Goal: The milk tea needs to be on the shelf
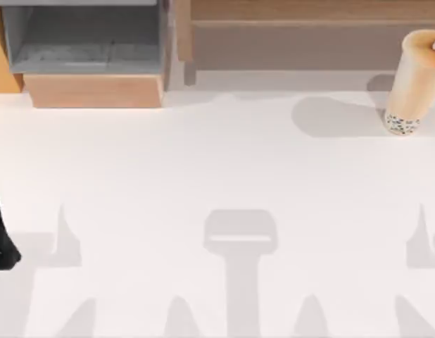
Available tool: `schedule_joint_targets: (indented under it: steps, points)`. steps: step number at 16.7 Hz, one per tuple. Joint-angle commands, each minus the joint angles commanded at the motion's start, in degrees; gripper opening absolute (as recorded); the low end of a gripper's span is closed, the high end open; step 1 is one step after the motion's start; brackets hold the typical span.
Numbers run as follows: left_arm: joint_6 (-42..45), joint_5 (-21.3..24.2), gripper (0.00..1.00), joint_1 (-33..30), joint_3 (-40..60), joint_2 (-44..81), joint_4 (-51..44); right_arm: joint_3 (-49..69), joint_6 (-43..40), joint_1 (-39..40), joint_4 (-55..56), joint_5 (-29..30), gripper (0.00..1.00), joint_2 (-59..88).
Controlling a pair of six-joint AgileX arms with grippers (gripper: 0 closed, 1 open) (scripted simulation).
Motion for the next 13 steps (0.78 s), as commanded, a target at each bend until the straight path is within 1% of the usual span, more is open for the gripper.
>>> schedule_joint_targets:
  steps: [3,6,9,13]
  points:
    - [0.00,0.00,1.00,0.00,0.00,0.00,0.00,0.15,0.00,0.05,0.55,0.07,1.00,0.57]
    - [0.00,0.00,1.00,0.00,0.00,0.00,0.00,1.56,0.05,0.52,5.58,0.67,1.00,5.95]
    - [0.00,0.00,1.00,0.00,0.00,0.00,0.00,4.12,0.11,1.36,14.76,1.77,1.00,16.73]
    - [0.00,0.00,1.00,0.00,0.00,0.00,0.00,8.73,0.21,2.87,31.26,3.73,1.00,37.60]
